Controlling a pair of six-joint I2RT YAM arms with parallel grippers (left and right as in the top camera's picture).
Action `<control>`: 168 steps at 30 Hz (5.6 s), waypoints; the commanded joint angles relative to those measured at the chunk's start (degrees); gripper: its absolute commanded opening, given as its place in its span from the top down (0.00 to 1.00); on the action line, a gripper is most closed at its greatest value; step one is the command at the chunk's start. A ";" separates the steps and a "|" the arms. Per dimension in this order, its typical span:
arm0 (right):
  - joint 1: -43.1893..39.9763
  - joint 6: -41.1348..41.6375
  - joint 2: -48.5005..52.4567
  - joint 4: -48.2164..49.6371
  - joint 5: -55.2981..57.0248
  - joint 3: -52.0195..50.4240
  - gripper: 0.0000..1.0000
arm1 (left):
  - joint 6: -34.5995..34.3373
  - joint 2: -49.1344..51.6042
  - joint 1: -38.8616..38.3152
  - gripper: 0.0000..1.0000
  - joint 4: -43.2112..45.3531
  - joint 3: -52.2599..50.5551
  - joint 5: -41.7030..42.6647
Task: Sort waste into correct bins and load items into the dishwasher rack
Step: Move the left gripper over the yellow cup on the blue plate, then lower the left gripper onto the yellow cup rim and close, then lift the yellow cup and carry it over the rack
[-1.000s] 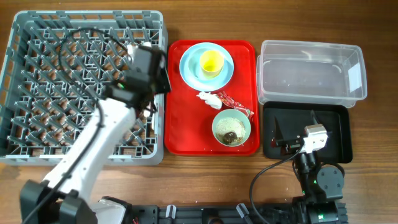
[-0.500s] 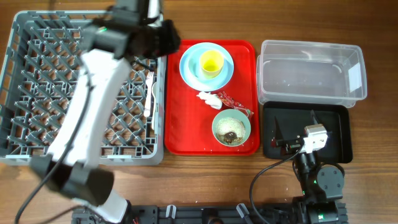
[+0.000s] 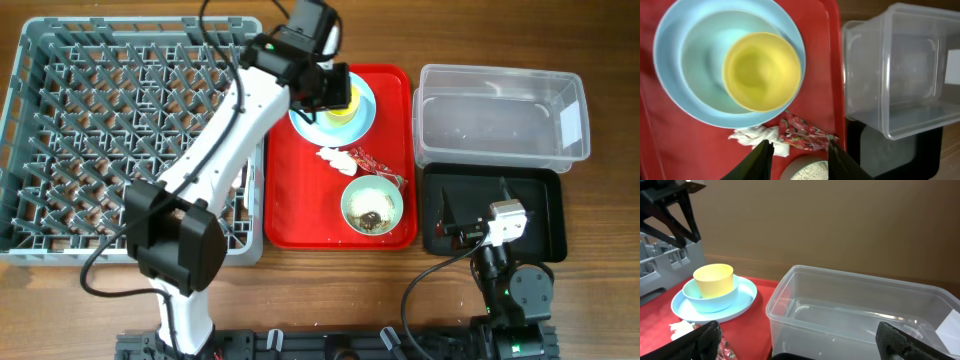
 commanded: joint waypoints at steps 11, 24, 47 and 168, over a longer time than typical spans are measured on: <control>-0.28 -0.31 -0.11 0.22 -0.52 -0.07 0.00 | 0.04 2.69 -5.62 0.70 5.51 0.55 -17.53; -0.28 -0.33 -0.11 0.22 -0.52 -0.07 0.00 | 0.35 9.94 -7.28 0.79 14.14 -0.76 -21.42; -0.28 -0.31 -0.11 0.22 -0.52 -0.07 0.00 | 0.31 10.91 -7.93 0.84 14.21 -1.14 -22.36; -0.28 -0.31 -0.11 0.22 -0.52 -0.07 0.00 | 0.31 2.47 -8.00 0.96 6.43 -1.11 -29.62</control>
